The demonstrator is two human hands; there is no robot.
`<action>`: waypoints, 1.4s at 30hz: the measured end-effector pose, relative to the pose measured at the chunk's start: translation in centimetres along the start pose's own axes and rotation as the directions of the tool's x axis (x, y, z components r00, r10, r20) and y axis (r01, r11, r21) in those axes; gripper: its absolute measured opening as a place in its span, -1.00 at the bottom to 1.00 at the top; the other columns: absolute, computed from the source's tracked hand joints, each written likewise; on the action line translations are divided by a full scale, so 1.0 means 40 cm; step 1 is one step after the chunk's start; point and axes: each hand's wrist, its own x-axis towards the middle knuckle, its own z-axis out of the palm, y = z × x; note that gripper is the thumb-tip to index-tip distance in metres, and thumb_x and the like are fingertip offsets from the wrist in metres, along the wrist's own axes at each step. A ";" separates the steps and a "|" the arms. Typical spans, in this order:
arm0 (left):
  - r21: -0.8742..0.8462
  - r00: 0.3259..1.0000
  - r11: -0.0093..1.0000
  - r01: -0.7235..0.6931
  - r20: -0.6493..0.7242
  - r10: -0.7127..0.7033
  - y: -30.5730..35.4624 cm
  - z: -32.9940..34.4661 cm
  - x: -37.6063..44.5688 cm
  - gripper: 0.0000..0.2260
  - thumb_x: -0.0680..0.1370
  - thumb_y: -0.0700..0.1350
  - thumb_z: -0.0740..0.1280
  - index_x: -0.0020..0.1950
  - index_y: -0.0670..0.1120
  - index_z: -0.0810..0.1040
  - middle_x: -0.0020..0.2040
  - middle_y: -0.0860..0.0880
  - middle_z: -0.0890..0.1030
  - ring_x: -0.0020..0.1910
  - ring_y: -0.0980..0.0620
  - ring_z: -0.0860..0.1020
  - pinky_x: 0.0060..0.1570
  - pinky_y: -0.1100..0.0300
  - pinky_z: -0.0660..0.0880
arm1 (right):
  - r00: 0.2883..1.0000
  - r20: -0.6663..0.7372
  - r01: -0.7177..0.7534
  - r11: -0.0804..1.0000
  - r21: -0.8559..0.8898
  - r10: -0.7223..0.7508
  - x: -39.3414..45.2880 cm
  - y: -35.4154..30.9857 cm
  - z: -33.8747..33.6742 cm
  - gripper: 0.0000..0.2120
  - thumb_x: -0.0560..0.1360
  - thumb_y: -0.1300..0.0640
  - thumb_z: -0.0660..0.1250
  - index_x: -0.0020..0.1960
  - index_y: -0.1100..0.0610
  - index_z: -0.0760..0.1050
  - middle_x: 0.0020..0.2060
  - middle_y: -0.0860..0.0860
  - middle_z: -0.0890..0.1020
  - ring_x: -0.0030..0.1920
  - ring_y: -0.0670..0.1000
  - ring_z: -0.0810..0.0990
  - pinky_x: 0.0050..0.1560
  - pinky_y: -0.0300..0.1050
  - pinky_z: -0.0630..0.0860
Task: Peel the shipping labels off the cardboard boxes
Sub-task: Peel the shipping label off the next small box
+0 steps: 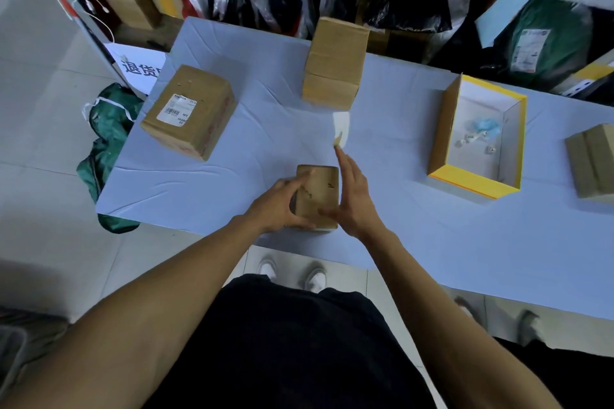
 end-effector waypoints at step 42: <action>-0.025 0.986 0.987 -0.156 -0.067 0.154 -0.023 -0.019 0.118 -0.03 0.10 0.18 0.65 0.42 0.09 0.29 0.37 0.13 0.31 0.35 0.08 0.22 0.30 0.16 0.27 | 0.973 0.204 -0.188 0.884 0.428 0.108 0.046 0.120 -0.016 0.13 0.26 0.01 0.63 0.52 -0.26 -0.11 0.26 -0.04 0.54 0.32 -0.14 0.45 0.28 -0.19 0.37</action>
